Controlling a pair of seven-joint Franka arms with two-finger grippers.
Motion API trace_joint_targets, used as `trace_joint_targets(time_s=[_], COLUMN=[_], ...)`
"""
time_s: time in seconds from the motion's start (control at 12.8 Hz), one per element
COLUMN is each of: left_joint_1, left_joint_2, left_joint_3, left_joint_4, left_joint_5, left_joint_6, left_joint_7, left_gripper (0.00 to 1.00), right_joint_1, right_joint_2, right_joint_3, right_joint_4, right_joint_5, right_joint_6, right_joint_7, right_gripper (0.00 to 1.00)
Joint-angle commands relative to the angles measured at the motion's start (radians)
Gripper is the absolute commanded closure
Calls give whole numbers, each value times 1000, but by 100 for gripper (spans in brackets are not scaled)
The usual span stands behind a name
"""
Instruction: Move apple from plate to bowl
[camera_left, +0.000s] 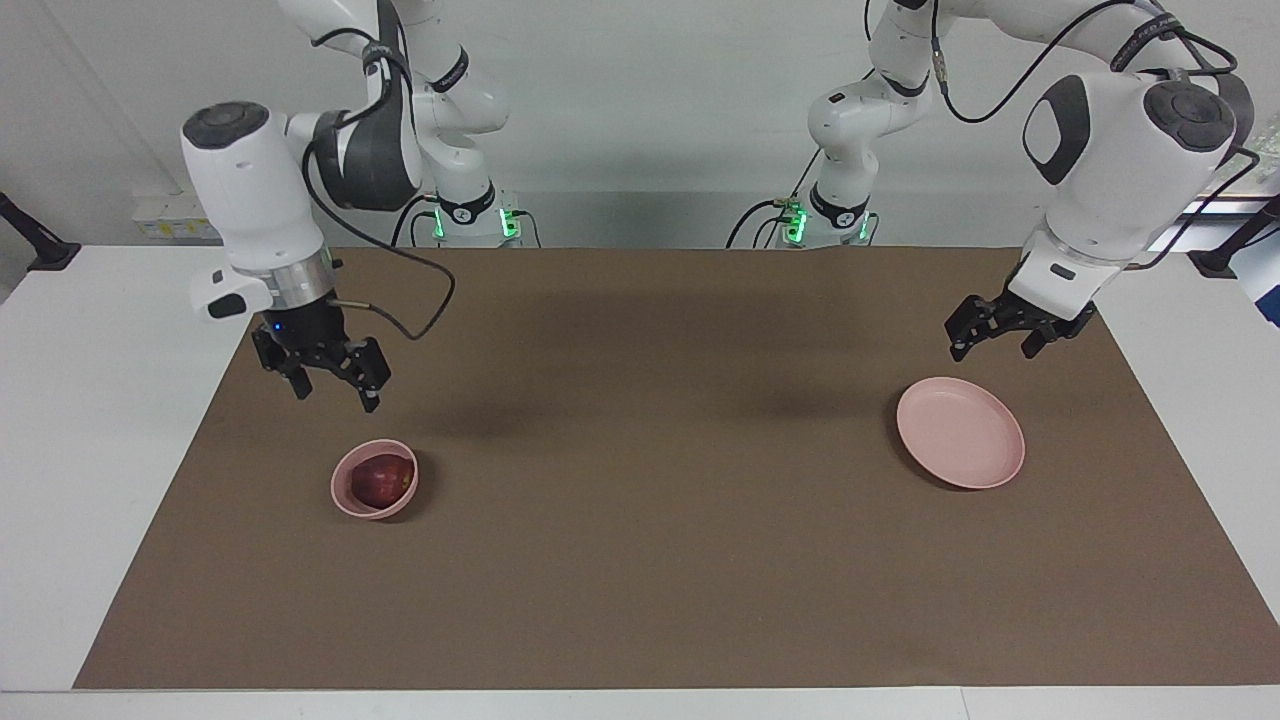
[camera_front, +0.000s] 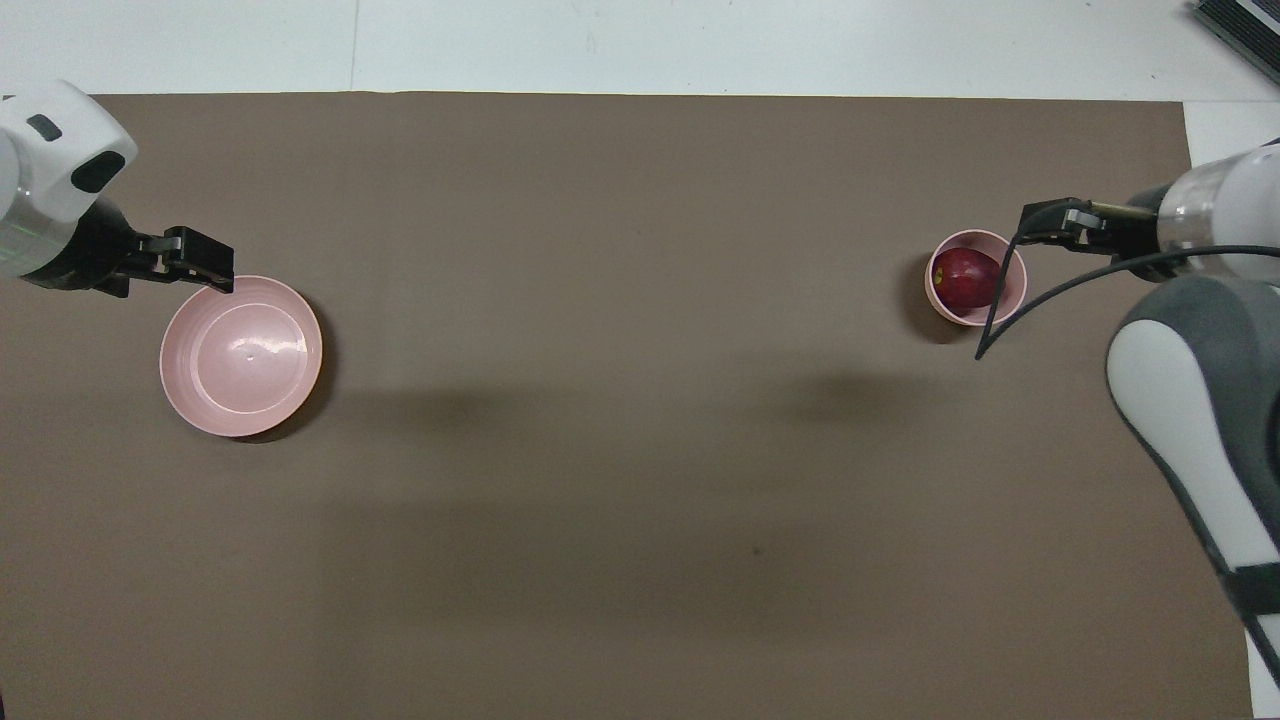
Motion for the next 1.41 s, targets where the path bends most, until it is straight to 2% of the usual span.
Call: trace_joint_targets(time_s=[0.0, 0.08, 0.23, 0.47, 0.63, 1.02, 1.25, 1.33], left_joint_1=[0, -29, -198, -364, -444, -431, -432, -431], left_joint_2=[-35, -42, -87, -153, -191, -207, -197, -181], left_joint_3=[7, 50, 226, 398, 475, 477, 477, 475], left_joint_4=[1, 4, 11, 0, -8, -10, 20, 81], left_joint_5=[-24, -30, -38, -76, -76, -79, -104, -110], left_joint_6=[-35, -60, -69, -98, -121, -178, -227, -268], left_joint_7=[16, 20, 31, 51, 112, 137, 135, 135], left_gripper=[0, 0, 0, 0, 0, 0, 0, 0], right_joint_1=[-6, -6, -6, -7, -6, -4, -6, -4], right_joint_2=[-34, -34, -36, -53, -53, -108, -114, -126], right_joint_3=[3, 2, -4, -4, -1, 8, 5, 3], right_joint_4=[115, 168, 229, 254, 254, 228, 217, 199], right_joint_5=[28, 49, 74, 71, 59, 62, 50, 44], right_joint_6=[-190, -263, -374, -445, -480, -479, -482, -479], right_joint_7=[49, 49, 58, 57, 55, 17, -151, -214], right_gripper=[0, 0, 0, 0, 0, 0, 0, 0])
